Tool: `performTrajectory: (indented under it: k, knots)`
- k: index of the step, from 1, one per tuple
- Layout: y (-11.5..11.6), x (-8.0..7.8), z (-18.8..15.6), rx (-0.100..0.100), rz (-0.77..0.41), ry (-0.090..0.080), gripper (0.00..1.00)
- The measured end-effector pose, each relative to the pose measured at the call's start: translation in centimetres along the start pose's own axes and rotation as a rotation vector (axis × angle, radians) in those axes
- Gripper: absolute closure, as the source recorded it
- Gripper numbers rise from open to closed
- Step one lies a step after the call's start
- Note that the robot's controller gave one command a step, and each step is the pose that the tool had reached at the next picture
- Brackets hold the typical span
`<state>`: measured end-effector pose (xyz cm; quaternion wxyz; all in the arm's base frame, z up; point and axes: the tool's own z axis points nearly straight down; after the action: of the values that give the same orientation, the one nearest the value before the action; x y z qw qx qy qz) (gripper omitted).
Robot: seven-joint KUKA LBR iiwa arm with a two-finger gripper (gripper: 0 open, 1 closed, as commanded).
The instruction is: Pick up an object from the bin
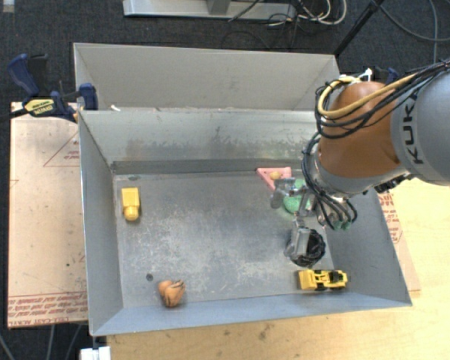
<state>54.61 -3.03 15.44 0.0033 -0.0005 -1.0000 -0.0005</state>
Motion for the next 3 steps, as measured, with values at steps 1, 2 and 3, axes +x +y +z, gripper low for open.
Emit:
performTrajectory:
  k: [1,2,3]
  knots:
    - [0.02,-0.15,-0.47,0.001,-0.002,-0.008,1.0]
    - [0.02,-0.15,-0.47,0.001,-0.002,-0.008,0.0]
    - [0.02,-0.15,-0.47,0.001,-0.002,-0.008,0.0]
